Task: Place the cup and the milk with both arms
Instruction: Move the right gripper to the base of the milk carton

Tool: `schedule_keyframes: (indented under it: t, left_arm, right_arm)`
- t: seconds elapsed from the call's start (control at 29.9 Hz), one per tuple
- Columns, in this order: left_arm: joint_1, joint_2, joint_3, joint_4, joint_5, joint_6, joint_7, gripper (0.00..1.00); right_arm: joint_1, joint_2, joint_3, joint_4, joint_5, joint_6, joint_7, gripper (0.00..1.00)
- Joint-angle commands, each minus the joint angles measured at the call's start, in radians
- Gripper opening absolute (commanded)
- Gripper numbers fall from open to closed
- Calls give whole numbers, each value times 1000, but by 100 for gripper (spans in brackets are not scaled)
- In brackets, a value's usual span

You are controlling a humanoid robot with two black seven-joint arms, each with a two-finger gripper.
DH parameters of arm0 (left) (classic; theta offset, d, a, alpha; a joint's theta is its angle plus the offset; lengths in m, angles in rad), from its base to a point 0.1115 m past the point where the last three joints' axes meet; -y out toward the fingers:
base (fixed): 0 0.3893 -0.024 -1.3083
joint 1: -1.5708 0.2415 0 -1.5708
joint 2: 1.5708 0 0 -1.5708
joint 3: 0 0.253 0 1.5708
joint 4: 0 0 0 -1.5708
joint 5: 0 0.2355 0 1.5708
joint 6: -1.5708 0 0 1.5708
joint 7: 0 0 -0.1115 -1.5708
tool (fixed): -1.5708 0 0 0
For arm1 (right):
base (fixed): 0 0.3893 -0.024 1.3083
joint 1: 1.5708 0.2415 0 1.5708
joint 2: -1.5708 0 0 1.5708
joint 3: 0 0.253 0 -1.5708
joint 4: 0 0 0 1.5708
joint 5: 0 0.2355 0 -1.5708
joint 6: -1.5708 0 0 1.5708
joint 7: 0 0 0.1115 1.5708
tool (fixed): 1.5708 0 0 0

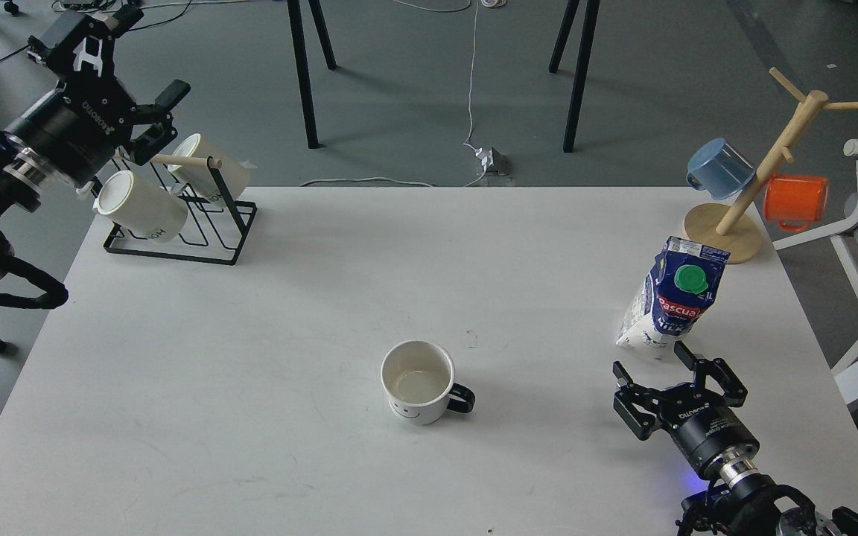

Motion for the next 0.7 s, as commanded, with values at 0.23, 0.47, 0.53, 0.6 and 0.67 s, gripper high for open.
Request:
schedule_keyframes:
  t: [0.23, 0.47, 0.53, 0.6, 0.67]
  left_arm:
    - [5, 0, 0, 1, 0, 0, 0, 99]
    - [5, 0, 2, 1, 1, 0, 0, 99]
    - [5, 0, 2, 1, 1, 0, 0, 99]
    - [5, 0, 2, 2, 1, 0, 0, 99]
    - [5, 0, 3, 1, 1, 0, 0, 99]
  right_arm:
    - [-21, -5, 22, 24, 2, 0, 0, 98]
    - [-21, -9, 64, 23, 2, 0, 0, 98]
    - [-21, -12, 72, 23, 2, 0, 0, 98]
    - [-19, -14, 83, 23, 3, 0, 0, 98]
    - [-19, -14, 89, 20, 3, 0, 0, 98]
